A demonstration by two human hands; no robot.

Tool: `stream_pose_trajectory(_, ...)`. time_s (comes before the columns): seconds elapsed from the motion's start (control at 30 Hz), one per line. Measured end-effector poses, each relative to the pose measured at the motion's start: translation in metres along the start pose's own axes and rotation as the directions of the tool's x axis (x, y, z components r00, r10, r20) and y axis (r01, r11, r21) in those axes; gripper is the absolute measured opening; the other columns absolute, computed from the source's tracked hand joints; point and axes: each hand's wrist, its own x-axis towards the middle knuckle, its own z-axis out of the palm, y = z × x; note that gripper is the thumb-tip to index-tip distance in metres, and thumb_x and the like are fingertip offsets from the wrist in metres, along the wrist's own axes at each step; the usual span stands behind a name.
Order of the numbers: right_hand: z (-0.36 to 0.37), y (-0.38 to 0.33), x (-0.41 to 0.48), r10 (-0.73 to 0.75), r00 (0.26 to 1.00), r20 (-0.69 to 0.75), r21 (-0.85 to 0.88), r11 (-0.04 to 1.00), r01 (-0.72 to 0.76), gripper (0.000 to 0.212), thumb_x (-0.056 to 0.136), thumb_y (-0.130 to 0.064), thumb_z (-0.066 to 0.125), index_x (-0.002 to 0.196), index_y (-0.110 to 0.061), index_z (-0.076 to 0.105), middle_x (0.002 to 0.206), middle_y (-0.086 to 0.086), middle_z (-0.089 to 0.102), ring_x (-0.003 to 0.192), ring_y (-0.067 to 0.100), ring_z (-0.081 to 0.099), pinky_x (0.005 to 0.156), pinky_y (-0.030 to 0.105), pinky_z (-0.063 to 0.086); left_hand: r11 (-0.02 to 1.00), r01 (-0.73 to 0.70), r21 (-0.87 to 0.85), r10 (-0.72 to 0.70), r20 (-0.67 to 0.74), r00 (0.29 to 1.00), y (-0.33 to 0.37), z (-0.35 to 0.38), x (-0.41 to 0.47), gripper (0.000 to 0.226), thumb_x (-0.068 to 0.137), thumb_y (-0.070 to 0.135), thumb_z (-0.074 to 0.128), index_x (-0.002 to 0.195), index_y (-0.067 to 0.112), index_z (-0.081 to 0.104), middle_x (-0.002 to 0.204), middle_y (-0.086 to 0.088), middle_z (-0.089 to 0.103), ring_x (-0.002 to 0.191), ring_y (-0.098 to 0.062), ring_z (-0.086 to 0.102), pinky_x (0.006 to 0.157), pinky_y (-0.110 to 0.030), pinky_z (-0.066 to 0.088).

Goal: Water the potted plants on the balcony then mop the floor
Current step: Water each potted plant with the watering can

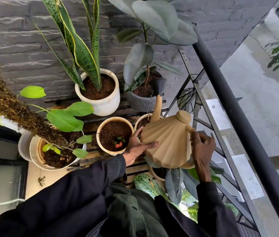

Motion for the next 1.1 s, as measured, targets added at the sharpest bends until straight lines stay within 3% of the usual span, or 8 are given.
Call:
stream_pose_trajectory(0.07,0.000,0.004,0.006,-0.011,1.000,-0.026,-0.016,1.000,0.011,0.057,0.093,-0.045,0.063,0.057,-0.001,0.058,0.056,0.024,0.054,0.052,0.022,0.043,0.059,0.038,0.041,0.999,-0.036,0.015,0.036,0.008,0.999,0.003,0.000,0.005,0.128,0.042,0.039,0.105,0.153,0.026,0.044,0.133,-0.002,0.067,0.121,-0.014,0.065,0.104,-0.043,0.055)
stream_pose_trajectory(0.17,0.001,0.003,0.018,-0.024,0.999,-0.038,-0.038,0.999,0.023,0.048,0.096,-0.038,0.064,0.055,-0.013,0.060,0.053,0.017,0.054,0.050,0.022,0.044,0.058,0.035,0.042,0.995,-0.080,0.062,0.081,-0.012,0.997,0.010,0.002,0.013,0.130,0.039,0.046,0.105,0.153,0.026,0.045,0.139,-0.002,0.063,0.126,-0.014,0.061,0.106,-0.041,0.054)
stream_pose_trajectory(0.27,0.004,-0.007,0.031,-0.053,0.998,-0.028,-0.030,0.998,0.052,0.048,0.095,-0.039,0.064,0.057,-0.009,0.061,0.057,0.025,0.055,0.048,0.032,0.045,0.060,0.033,0.040,0.992,-0.104,0.078,0.106,-0.023,0.994,0.021,0.004,0.020,0.123,0.041,0.047,0.103,0.149,0.027,0.050,0.133,0.002,0.066,0.122,-0.010,0.062,0.103,-0.036,0.055)
stream_pose_trajectory(0.47,0.006,-0.041,0.068,-0.092,0.994,0.051,-0.103,0.990,0.097,0.054,0.095,-0.043,0.065,0.068,0.003,0.072,0.064,0.018,0.069,0.055,0.030,0.054,0.057,0.032,0.042,0.996,-0.069,0.058,0.069,-0.005,0.998,0.050,0.014,0.032,0.058,0.073,0.024,0.092,0.114,0.044,0.056,0.105,0.018,0.067,0.097,0.001,0.064,0.073,-0.011,0.052)
stream_pose_trajectory(0.57,0.008,-0.064,0.090,-0.104,0.987,0.121,-0.194,0.973,0.126,0.061,0.091,-0.052,0.064,0.074,0.005,0.075,0.070,0.020,0.074,0.060,0.041,0.063,0.059,0.044,0.055,0.999,0.035,-0.025,-0.034,0.016,0.999,0.060,0.022,0.033,0.039,0.080,0.029,0.087,0.111,0.036,0.064,0.104,0.010,0.072,0.101,-0.013,0.068,0.074,-0.022,0.059)
stream_pose_trajectory(0.7,0.016,-0.090,0.122,-0.090,0.975,0.203,-0.359,0.920,0.160,0.055,0.094,-0.044,0.065,0.076,0.007,0.073,0.062,0.017,0.068,0.061,0.034,0.064,0.057,0.040,0.048,0.956,0.229,-0.185,-0.191,0.199,0.961,0.062,0.028,0.035,0.063,0.080,0.043,0.086,0.135,0.025,0.060,0.128,-0.009,0.070,0.118,-0.035,0.065,0.091,-0.062,0.057)
stream_pose_trajectory(0.93,0.032,-0.135,0.151,-0.154,0.953,0.260,-0.492,0.828,0.268,0.052,0.098,-0.039,0.068,0.063,-0.005,0.049,0.061,0.007,0.053,0.066,0.037,0.057,0.057,0.037,0.037,0.897,0.300,-0.325,-0.229,0.237,0.944,0.080,0.038,0.039,0.115,0.041,0.058,0.099,0.138,0.016,0.055,0.137,-0.020,0.062,0.123,-0.045,0.060,0.092,-0.064,0.057)
stream_pose_trajectory(1.1,0.044,-0.146,0.169,-0.205,0.941,0.269,-0.536,0.780,0.323,0.048,0.096,-0.047,0.068,0.072,-0.010,0.049,0.072,0.008,0.057,0.068,0.034,0.057,0.059,0.034,0.036,0.877,0.289,-0.383,-0.208,0.239,0.948,0.096,0.042,0.033,0.096,0.056,0.054,0.093,0.136,0.014,0.056,0.139,-0.019,0.058,0.123,-0.046,0.058,0.091,-0.064,0.057)
